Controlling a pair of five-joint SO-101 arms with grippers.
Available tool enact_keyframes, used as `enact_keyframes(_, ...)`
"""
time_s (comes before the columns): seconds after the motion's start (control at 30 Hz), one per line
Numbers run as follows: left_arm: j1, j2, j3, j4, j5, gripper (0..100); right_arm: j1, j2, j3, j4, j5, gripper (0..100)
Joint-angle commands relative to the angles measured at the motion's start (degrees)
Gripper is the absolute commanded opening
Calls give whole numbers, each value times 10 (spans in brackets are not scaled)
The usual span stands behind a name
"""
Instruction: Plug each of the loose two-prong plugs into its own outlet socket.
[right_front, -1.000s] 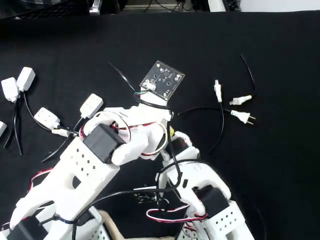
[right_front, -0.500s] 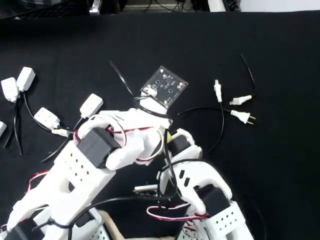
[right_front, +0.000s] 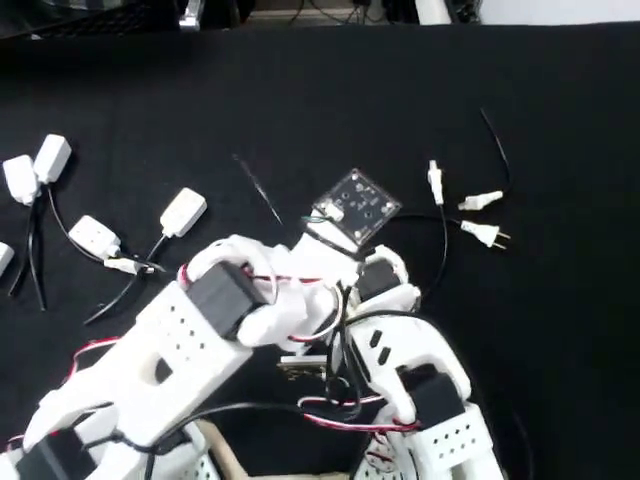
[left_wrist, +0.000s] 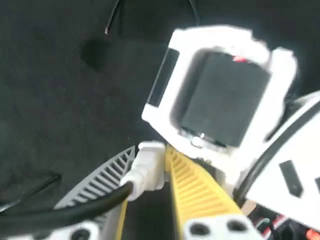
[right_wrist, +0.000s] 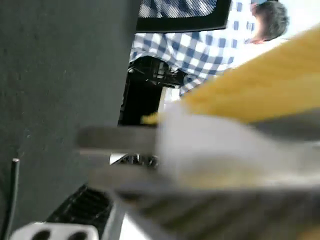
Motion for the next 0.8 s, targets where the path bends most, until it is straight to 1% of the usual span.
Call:
enact_keyframes(0.0,-5,-8,-10,-3,-3,30,14,-26,-1,17,-2,12)
enact_keyframes(0.23,-98,-8,-12,-106,3,30,18,-27,-1,113,-2,12)
enact_keyframes(0.33,-112,-8,-13,-147,32,30,4,-27,-1,130,-7,12)
enact_keyframes(0.43,-109,-8,-8,-181,49,30,-19,-27,-1,138,-35,12)
enact_keyframes(0.63,-50,-7,11,-156,48,30,-76,-27,-1,125,-38,12)
enact_keyframes(0.77,-36,-7,-16,-97,47,30,-80,-27,-1,118,-36,12)
